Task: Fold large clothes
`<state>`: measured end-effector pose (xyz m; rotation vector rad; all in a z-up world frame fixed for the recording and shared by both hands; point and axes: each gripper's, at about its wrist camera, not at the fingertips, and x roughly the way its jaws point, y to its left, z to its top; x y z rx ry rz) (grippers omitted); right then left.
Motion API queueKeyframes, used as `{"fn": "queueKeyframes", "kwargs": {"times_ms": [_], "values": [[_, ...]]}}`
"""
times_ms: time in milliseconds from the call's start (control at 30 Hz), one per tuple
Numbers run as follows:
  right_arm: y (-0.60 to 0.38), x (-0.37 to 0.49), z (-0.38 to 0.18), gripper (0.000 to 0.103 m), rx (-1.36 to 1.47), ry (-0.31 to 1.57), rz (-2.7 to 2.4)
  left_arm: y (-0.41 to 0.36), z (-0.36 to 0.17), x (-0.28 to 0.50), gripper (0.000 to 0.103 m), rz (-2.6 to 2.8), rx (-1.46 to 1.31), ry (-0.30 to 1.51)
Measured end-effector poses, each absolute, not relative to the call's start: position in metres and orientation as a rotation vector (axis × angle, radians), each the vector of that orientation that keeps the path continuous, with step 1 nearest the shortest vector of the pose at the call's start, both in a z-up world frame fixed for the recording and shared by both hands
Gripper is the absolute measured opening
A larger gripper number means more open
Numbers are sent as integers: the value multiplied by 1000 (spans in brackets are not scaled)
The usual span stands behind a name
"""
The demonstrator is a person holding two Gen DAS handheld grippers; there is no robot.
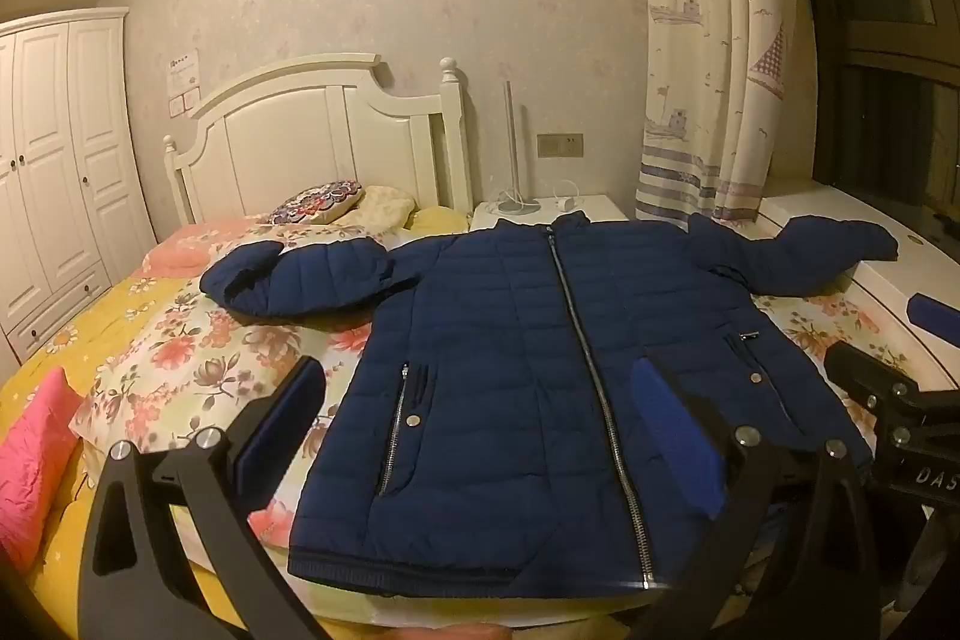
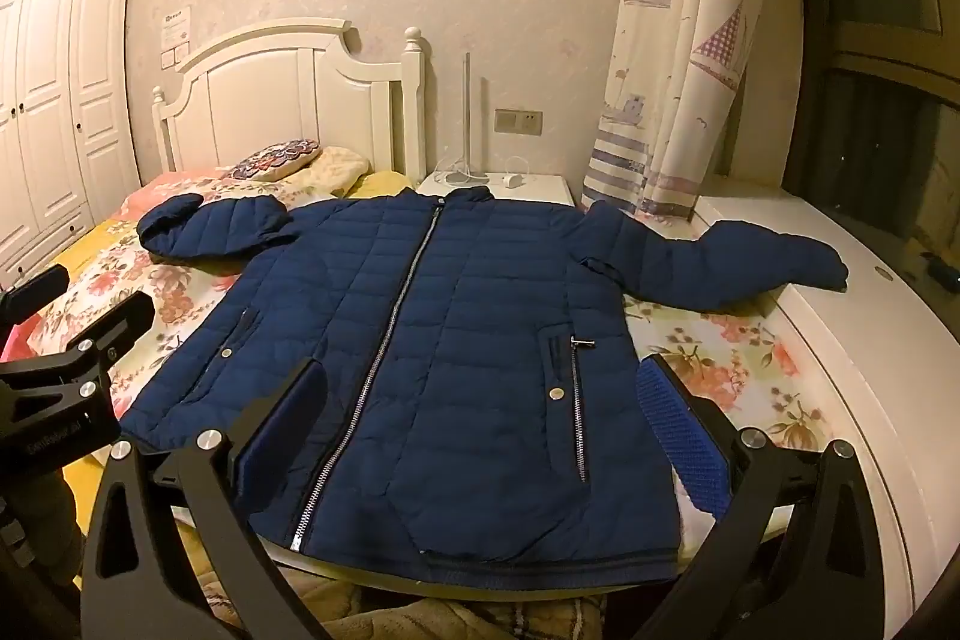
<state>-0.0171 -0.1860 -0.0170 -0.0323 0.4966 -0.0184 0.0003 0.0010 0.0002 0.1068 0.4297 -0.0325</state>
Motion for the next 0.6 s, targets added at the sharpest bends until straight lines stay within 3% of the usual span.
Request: {"fn": "queueKeyframes", "kwargs": {"times_ms": [600], "values": [[-180,-18,-15,99,-30,500,-16,5,-1,-4,101,-35,110,439]]}}
